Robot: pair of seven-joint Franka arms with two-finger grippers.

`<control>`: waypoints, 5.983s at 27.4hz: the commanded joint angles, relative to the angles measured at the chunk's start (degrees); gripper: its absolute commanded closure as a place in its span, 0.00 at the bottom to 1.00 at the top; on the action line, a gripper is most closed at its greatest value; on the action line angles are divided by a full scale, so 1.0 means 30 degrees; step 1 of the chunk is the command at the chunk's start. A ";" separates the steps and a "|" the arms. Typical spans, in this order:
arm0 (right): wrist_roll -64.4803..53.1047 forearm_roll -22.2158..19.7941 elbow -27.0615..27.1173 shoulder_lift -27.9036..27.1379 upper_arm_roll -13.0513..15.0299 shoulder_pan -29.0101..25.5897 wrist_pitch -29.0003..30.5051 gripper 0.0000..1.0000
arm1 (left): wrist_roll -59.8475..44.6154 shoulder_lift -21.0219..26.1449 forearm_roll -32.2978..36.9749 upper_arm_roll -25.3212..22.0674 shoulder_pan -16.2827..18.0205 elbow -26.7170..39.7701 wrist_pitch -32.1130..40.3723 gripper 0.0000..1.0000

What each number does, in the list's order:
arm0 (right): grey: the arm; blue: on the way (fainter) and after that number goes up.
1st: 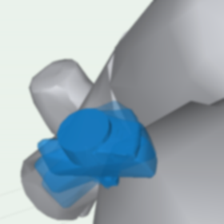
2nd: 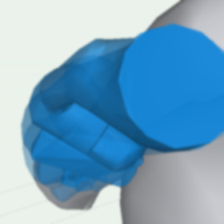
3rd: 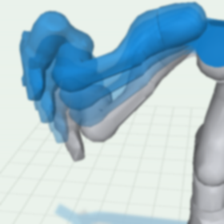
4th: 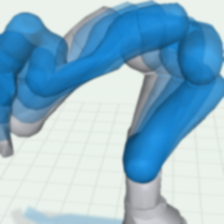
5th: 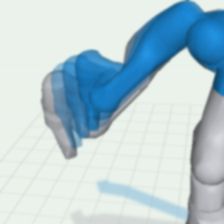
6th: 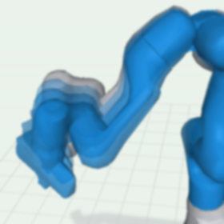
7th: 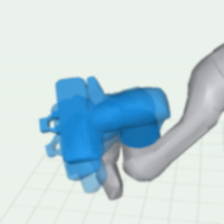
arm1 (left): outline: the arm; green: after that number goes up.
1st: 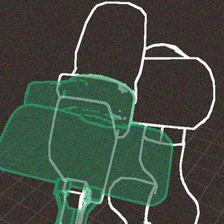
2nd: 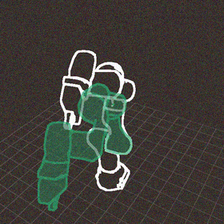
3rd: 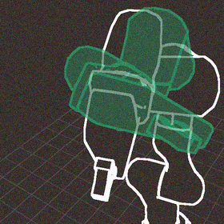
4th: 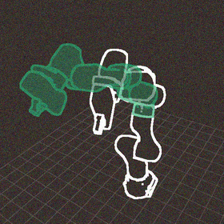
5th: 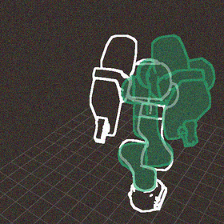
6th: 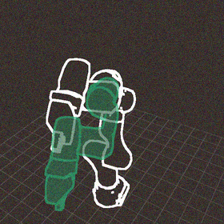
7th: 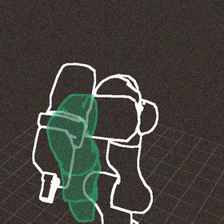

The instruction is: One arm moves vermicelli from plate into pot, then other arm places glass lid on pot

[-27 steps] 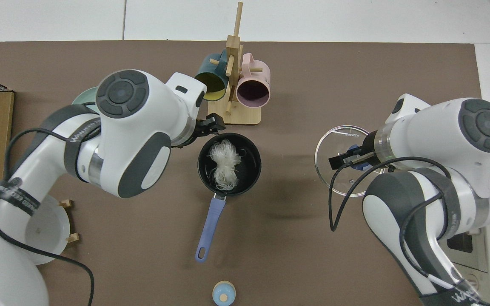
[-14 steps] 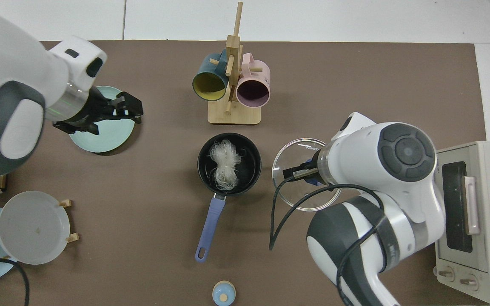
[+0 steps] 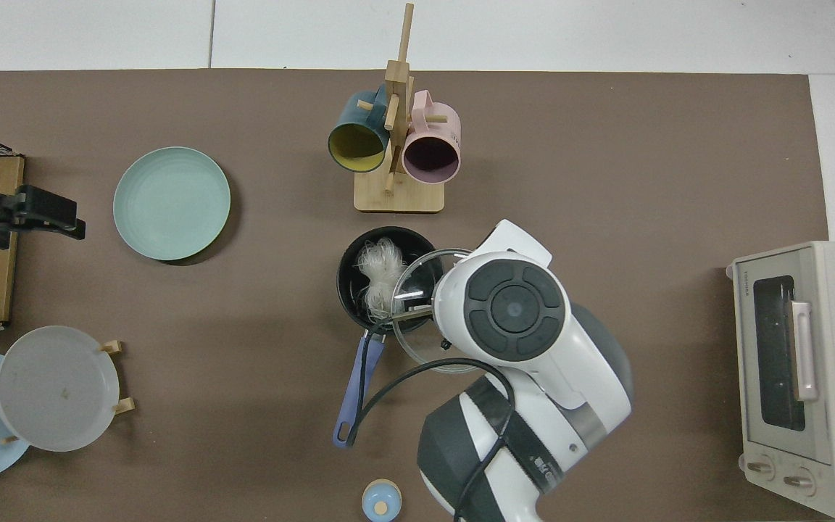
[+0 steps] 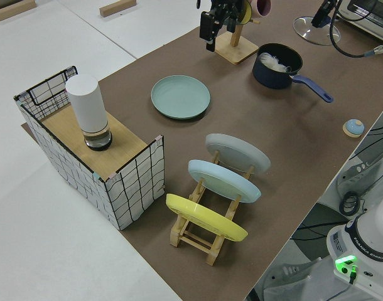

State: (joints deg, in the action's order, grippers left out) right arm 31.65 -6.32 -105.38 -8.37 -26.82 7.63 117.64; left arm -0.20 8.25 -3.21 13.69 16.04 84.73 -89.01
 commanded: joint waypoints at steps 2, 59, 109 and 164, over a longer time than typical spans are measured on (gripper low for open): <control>0.2658 -0.1612 0.1723 -0.2040 -0.0845 0.0355 0.0074 1.00 | 0.1092 -0.2453 -0.0336 -0.1077 -0.0482 0.3331 -0.1556 0.00; 0.4976 -0.4573 0.7118 -0.8020 -0.0787 0.2085 -0.0513 1.00 | 0.0975 -0.3716 0.0777 -0.1811 -0.2446 0.4715 -0.2763 0.00; 0.5767 -0.4690 0.7147 -0.7493 -0.1782 0.1997 -0.1098 0.00 | 0.0975 -0.3717 0.0777 -0.1840 -0.2475 0.4715 -0.2763 0.00; -1.1397 0.2781 0.5213 0.0621 1.0783 0.1293 -0.6341 0.00 | 0.0975 -0.3717 0.0777 -0.1840 -0.2475 0.4715 -0.2763 0.00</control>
State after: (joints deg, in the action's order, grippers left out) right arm 2.12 0.31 -86.89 -10.57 2.88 11.40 100.51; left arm 2.54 -2.35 -1.41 8.62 9.24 98.91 -97.77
